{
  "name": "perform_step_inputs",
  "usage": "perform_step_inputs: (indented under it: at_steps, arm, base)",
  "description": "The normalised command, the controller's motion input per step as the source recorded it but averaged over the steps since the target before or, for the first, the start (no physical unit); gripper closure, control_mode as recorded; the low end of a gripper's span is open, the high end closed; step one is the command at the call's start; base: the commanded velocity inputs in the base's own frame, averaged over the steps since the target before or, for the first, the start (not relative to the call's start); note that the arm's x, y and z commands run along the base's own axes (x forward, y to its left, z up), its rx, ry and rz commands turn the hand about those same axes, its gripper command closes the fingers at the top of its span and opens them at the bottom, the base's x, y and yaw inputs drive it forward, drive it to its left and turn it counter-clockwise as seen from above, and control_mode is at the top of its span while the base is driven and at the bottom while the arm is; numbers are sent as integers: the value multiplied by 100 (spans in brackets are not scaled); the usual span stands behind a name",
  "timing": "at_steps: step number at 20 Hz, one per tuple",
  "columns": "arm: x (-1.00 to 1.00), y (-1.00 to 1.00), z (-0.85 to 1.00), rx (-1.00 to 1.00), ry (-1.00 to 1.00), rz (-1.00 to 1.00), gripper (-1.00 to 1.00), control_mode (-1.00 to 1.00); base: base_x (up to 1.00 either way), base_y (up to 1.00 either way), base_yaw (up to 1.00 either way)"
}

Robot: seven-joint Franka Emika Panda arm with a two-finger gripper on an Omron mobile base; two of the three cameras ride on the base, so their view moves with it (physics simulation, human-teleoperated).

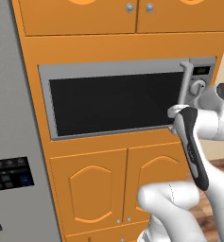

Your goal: Place the sponge inside the microwave to prepare for sanitizing.

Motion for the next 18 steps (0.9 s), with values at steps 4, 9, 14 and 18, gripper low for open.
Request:
perform_step_inputs:
  at_steps: [4,9,14,18]
  arm:
    - [3,0,0,0,-7,14,-100,-100]
    - [22,0,0,0,0,2,-100,-100]
    - [23,0,0,0,0,0,-100,-100]
    - [30,0,0,0,0,0,-100,-100]
  base:
    - [0,0,0]
    - [0,0,0]
    - [0,0,0]
    - [0,0,0]
